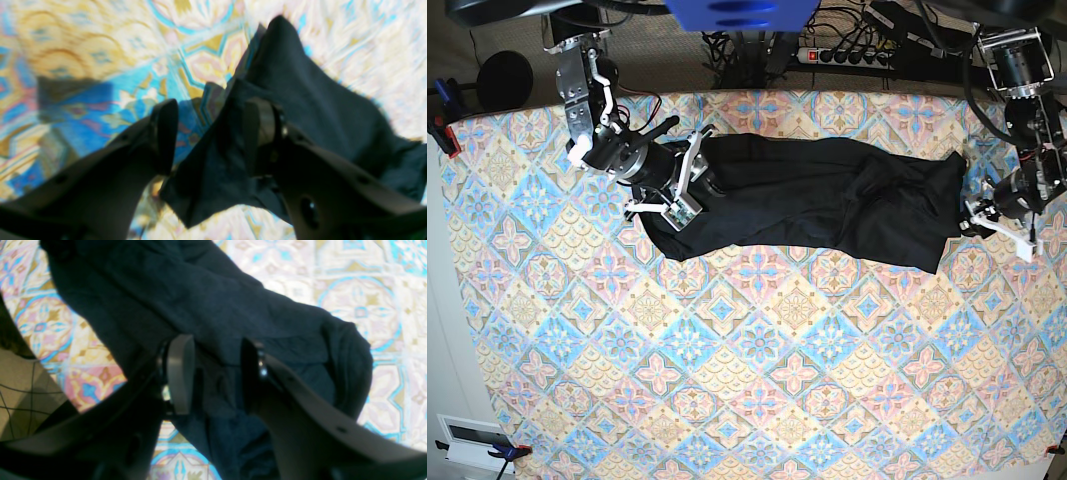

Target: Layout the t-shirt on the table in an organized manner, then fold the t-shirt properly

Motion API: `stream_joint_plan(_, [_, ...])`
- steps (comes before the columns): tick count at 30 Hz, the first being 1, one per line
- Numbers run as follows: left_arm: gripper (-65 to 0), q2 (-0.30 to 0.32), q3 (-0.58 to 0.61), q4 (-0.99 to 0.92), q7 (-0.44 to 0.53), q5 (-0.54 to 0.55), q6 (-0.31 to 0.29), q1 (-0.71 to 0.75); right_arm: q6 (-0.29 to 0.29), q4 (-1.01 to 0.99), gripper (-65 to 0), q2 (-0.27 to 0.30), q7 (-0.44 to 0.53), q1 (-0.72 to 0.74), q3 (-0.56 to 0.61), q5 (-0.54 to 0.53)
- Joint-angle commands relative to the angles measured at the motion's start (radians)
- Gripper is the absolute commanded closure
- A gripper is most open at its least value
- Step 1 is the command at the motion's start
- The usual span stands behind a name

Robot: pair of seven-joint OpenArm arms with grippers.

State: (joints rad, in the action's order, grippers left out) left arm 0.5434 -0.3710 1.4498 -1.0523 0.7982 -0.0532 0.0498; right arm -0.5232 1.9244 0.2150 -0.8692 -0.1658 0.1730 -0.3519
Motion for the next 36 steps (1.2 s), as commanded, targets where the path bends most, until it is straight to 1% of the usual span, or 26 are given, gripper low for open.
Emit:
stream_joint_plan(1, [-29.8,0.022,0.014,0.009,0.025,-0.003,-0.003,-0.008,-0.004,0.020,-22.4,0.002,0.025,0.012,-0.002,-0.019])
stream_joint_plan(3, [-29.8,0.022,0.065,0.009,0.051,-0.006,-0.003,-0.008,-0.004,0.020,-22.4,0.002,0.025,0.007,-0.002,-0.019])
stream_joint_plan(5, [-29.6,0.022,0.096,0.010,0.056,-0.003,-0.003,-0.008,-0.004,0.022,-22.4,0.002,0.025,0.007,-0.002,-0.019])
stream_joint_plan(8, [-29.5,0.017,0.106,0.016,0.056,0.000,-0.004,-0.003,-0.004,0.022,-22.4,0.002,0.025,0.005,-0.002,-0.019])
stream_joint_plan(10, [-29.2,0.016,0.106,0.053,0.056,0.000,-0.004,0.005,-0.004,0.022,-22.4,0.002,0.025,0.005,-0.002,-0.019])
stream_joint_plan(12, [-26.5,0.016,0.105,0.105,0.056,0.011,-0.007,0.038,-0.004,0.022,-22.4,0.002,0.025,0.005,-0.002,-0.019])
stream_joint_plan(13, [-23.9,0.020,0.105,0.142,0.056,0.026,-0.018,0.054,-0.004,0.022,-22.4,0.002,0.025,0.005,-0.002,-0.019])
stream_joint_plan(16, [-15.8,0.024,0.102,0.245,0.054,0.069,-0.080,0.098,-0.004,0.022,-22.4,0.002,0.025,0.007,-0.002,-0.019])
stream_joint_plan(17, [-14.4,0.024,0.102,0.277,0.054,0.073,-0.101,0.117,-0.004,0.022,-22.4,0.002,0.025,0.010,-0.002,-0.019])
stream_joint_plan(20, [-14.1,0.024,0.105,0.332,0.053,0.073,-0.119,0.161,-0.004,0.020,-22.4,0.002,0.025,0.012,-0.002,-0.019])
stream_joint_plan(23, [-14.1,0.014,0.111,0.371,-0.007,0.077,-0.122,0.192,-0.004,0.019,-22.4,0.002,0.025,0.012,-0.002,-0.019])
stream_joint_plan(25, [-14.1,-0.004,0.154,0.377,-0.053,0.077,-0.122,0.193,-0.004,0.017,-22.4,0.002,0.025,0.012,-0.002,-0.019])
stream_joint_plan(28, [-14.1,-0.006,0.197,0.378,-0.073,0.077,-0.122,0.193,-0.004,0.017,-22.4,0.002,0.025,0.012,-0.002,-0.019])
stream_joint_plan(30, [-14.1,-0.006,0.180,0.392,-0.073,0.077,-0.122,0.192,-0.004,0.017,-22.4,0.002,0.025,0.012,-0.002,-0.019])
stream_joint_plan(33, [-14.1,-0.015,0.085,0.415,-0.073,0.077,-0.122,0.190,-0.004,0.017,-22.4,0.002,0.025,0.012,-0.002,-0.019])
stream_joint_plan(36, [-14.6,-0.013,0.031,0.415,-0.075,0.073,-0.122,0.140,-0.004,0.017,-22.4,0.002,0.025,0.012,-0.002,-0.019])
